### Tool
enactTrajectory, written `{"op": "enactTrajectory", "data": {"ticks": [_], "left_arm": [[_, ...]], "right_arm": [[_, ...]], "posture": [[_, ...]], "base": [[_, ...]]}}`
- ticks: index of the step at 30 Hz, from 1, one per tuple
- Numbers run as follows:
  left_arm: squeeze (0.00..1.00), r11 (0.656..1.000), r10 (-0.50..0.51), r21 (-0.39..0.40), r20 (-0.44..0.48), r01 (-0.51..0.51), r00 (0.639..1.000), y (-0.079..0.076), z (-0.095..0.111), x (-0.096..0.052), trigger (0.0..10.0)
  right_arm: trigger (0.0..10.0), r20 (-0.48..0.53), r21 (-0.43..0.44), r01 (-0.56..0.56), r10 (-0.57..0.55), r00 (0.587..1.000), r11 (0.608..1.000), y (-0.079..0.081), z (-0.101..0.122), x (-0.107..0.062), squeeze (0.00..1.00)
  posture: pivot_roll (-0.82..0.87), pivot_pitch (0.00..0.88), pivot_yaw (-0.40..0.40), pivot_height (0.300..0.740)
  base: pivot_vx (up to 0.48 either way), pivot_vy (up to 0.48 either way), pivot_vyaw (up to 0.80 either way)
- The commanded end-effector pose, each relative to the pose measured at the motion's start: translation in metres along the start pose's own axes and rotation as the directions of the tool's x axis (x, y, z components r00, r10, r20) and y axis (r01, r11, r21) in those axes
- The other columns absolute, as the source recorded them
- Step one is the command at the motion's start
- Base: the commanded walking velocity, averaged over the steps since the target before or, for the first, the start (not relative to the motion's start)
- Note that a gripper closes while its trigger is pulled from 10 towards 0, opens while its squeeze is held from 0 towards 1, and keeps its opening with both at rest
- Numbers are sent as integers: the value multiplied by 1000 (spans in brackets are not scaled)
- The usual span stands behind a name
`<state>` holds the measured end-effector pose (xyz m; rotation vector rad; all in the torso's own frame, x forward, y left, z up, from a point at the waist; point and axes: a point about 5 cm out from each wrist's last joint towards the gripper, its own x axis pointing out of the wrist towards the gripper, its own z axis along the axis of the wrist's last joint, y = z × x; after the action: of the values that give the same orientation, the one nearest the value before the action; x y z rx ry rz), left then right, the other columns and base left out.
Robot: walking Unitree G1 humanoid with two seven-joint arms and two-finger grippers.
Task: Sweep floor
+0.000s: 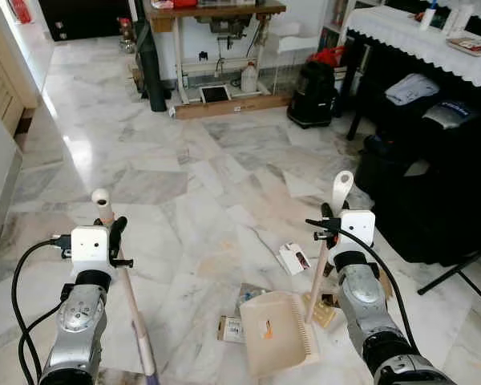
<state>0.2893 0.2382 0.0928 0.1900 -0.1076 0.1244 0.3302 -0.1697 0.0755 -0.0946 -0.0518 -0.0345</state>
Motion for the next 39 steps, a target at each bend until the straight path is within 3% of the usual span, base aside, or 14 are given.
{"op": "enactTrajectory", "data": {"ticks": [1,8,25,39], "left_arm": [[0,1000,-3,4,22,3,1000,0,4,3,10000],[0,1000,-4,-1,23,4,1000,-1,4,2,10000],[0,1000,-19,-5,26,20,999,-2,5,6,10000],[0,992,-96,-89,-35,92,995,-6,-1,14,10000]], "right_arm": [[10000,24,7,16,-17,1000,1000,-3,6,3,0],[10000,18,-3,31,-31,999,1000,-5,5,3,0],[10000,-85,-81,152,-158,984,985,-23,-13,-6,0],[10000,-174,-100,157,-172,970,983,-22,-33,-20,0]], "posture": [[120,0,-39,740],[115,0,-41,740],[99,0,-37,740],[98,0,-34,740]], "base": [[300,0,0],[287,0,0],[0,0,0],[0,0,0]]}}
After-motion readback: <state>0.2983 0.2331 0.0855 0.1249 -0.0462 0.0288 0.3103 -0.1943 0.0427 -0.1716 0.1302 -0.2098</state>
